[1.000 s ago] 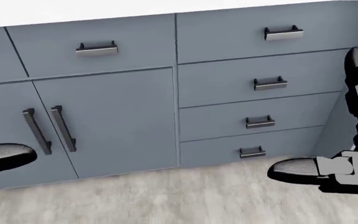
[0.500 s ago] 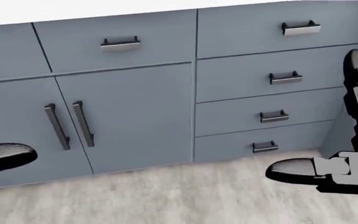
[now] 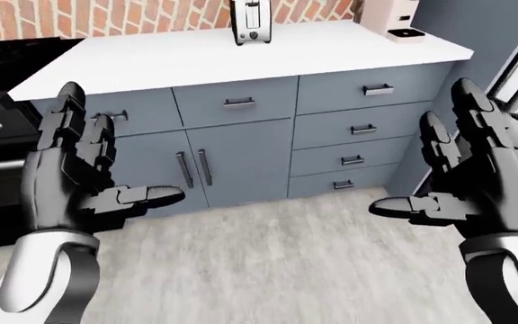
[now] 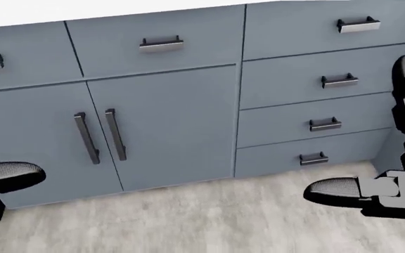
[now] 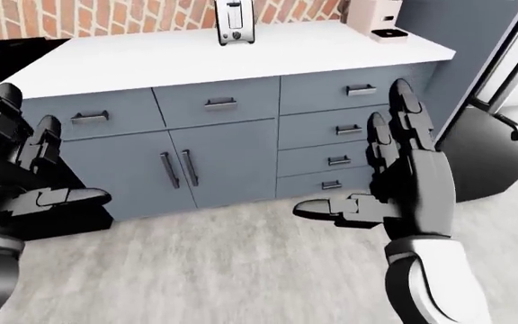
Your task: Navigate to the stove.
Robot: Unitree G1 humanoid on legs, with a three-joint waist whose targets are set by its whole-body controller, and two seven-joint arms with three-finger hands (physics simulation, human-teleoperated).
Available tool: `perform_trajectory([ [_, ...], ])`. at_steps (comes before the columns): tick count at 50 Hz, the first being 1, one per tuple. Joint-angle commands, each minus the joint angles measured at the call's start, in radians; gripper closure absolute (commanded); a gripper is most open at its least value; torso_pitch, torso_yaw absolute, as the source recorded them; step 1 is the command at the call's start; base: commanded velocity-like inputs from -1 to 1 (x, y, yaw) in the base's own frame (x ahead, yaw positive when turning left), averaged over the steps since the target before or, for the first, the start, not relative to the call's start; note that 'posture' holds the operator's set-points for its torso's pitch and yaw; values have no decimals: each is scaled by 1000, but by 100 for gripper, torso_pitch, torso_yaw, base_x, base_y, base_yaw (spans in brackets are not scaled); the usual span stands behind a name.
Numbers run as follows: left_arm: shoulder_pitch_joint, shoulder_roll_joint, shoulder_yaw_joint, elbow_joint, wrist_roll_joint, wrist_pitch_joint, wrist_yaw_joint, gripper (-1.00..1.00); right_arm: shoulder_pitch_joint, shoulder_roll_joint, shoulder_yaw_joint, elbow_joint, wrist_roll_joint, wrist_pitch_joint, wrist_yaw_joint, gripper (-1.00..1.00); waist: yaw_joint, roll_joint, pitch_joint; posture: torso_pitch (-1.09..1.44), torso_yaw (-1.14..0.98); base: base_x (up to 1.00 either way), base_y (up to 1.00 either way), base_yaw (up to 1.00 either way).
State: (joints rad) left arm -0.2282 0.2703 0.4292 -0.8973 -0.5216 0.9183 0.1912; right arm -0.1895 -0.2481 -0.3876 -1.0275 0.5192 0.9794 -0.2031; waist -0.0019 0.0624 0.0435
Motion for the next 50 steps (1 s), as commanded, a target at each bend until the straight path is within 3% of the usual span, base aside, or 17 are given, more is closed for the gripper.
perform_trajectory([
  [1,-19,7,9,-23,0,-17,2,-100,-15,-15,-5,-20,2,-23,0,-100,1,-5,-10,0,0,0,23,0],
  [2,-18,7,9,-22,-1,-17,2,-100,-16,-17,-4,-20,4,-22,-4,-100,-4,5,-12,0,0,0,21,0],
  [9,-18,7,7,-14,7,-23,-4,-100,-17,-7,-1,-20,-15,-21,12,-100,-2,-61,-14,0,0,0,23,0],
  [13,-17,7,7,-12,8,-24,-5,-100,-13,0,2,-20,-28,-22,22,-100,-1,-140,-24,0,0,0,22,0],
  [14,-16,7,5,-10,10,-26,-7,-100,-16,2,1,-20,-31,-20,25,-100,-11,-104,-16,0,0,0,22,0],
  [17,-19,6,13,-18,2,-18,-3,-100,-14,8,0,-20,-41,-21,33,-100,-5,-115,-25,0,0,0,22,0],
  [21,-13,8,18,-28,-5,-14,2,-100,-5,-4,-3,-20,-20,-31,20,-100,-2,-80,-11,0,0,0,22,0],
  [24,-13,9,10,-20,6,-25,-2,-100,-7,-3,-7,-20,-21,-28,23,-100,-8,-22,-12,0,0,0,23,0],
  [25,-9,7,5,-25,11,-26,-3,-100,-4,-1,-6,-20,-24,-30,25,-100,-8,18,-26,0,0,0,22,0],
  [26,-9,5,0,-20,17,-32,-6,-100,-4,1,-5,-20,-29,-30,29,-100,-12,27,-37,0,0,0,22,0],
  [28,-12,5,3,-24,15,-26,-7,-100,-6,6,-3,-20,-41,-29,36,-100,-4,6,-10,0,0,0,22,0],
  [35,13,-9,-25,-18,59,-59,-26,-100,1,27,8,-20,-75,-33,58,-100,-3,-66,-11,0,0,0,22,0],
  [38,4,-8,-19,-11,83,-62,-40,-100,-1,32,7,-20,-86,-30,68,-100,-3,-126,-18,0,0,0,23,0],
  [40,-3,-12,-16,-9,82,-55,-43,-100,-6,35,5,-19,-92,-26,74,-100,-11,-103,-17,0,0,0,22,0],
  [46,-7,-13,-7,-11,75,-44,-45,-100,-11,42,8,-19,-103,-21,81,-100,-1,-85,-17,0,0,0,23,0],
  [48,-9,-12,-8,-9,76,-44,-45,-100,-13,38,3,-20,-95,-19,77,-100,-4,-57,-10,0,0,0,23,0],
  [50,-16,-9,0,-1,71,-43,-44,-100,-13,32,-1,-20,-82,-18,70,-100,-8,-4,-21,0,0,0,23,0],
])
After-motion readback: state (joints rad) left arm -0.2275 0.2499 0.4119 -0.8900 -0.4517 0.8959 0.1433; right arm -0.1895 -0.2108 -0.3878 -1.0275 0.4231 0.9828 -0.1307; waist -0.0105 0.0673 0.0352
